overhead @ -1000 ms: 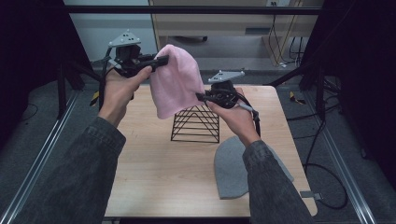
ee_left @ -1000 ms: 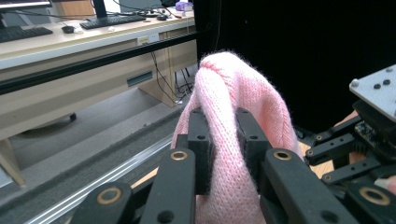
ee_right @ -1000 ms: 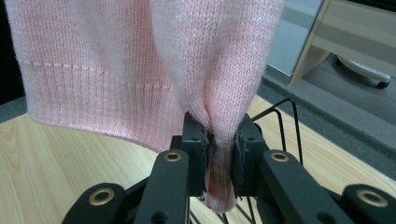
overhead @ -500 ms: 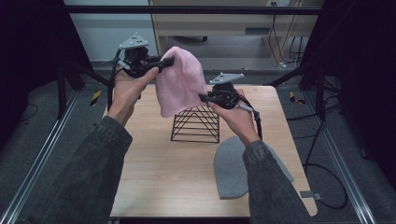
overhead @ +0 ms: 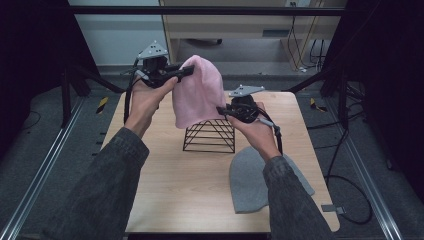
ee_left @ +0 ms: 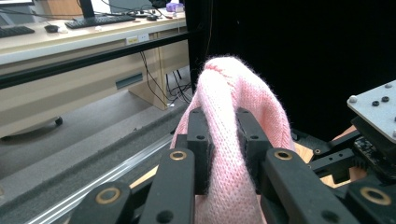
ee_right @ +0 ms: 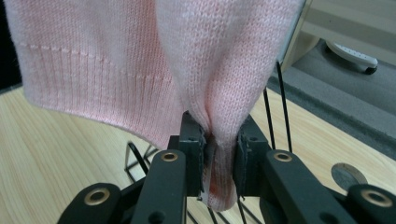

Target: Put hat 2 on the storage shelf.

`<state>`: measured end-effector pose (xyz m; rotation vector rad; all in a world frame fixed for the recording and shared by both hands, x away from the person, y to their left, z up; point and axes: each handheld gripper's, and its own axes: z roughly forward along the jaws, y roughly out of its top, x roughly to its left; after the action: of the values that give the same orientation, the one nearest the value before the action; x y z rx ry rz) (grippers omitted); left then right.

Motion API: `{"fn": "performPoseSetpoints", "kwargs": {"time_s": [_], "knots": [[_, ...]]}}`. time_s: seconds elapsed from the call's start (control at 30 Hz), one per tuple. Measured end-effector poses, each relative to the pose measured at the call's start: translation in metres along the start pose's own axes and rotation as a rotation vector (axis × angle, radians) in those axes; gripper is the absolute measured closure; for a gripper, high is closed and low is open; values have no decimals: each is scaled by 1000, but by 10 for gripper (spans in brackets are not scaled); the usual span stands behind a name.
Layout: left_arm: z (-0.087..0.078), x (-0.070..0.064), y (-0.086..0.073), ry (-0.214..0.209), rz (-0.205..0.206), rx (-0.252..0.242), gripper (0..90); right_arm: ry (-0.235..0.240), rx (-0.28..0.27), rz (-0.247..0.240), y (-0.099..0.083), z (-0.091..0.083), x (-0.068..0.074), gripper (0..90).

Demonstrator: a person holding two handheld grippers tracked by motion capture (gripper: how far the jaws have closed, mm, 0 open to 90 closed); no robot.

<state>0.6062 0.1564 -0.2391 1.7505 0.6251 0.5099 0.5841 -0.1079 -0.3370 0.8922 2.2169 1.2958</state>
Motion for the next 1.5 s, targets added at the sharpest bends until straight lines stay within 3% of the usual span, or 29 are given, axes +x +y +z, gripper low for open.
{"fn": "performPoseSetpoints", "kwargs": {"time_s": [0.27,0.67,0.83,1.17,1.5], "knots": [[8,-3,-11,-11,-16,9,780,-9,23,1,-13,-2,-2,753],[16,-14,-18,-40,-1,43,775,-10,49,16,-32,-3,-5,743],[19,-22,-21,-39,39,61,775,-10,67,17,-37,-4,-6,741],[23,-25,-35,-50,46,94,776,-9,97,32,-48,0,-6,716],[26,-29,-46,-62,33,95,776,-10,124,24,-53,0,-6,706]]}}
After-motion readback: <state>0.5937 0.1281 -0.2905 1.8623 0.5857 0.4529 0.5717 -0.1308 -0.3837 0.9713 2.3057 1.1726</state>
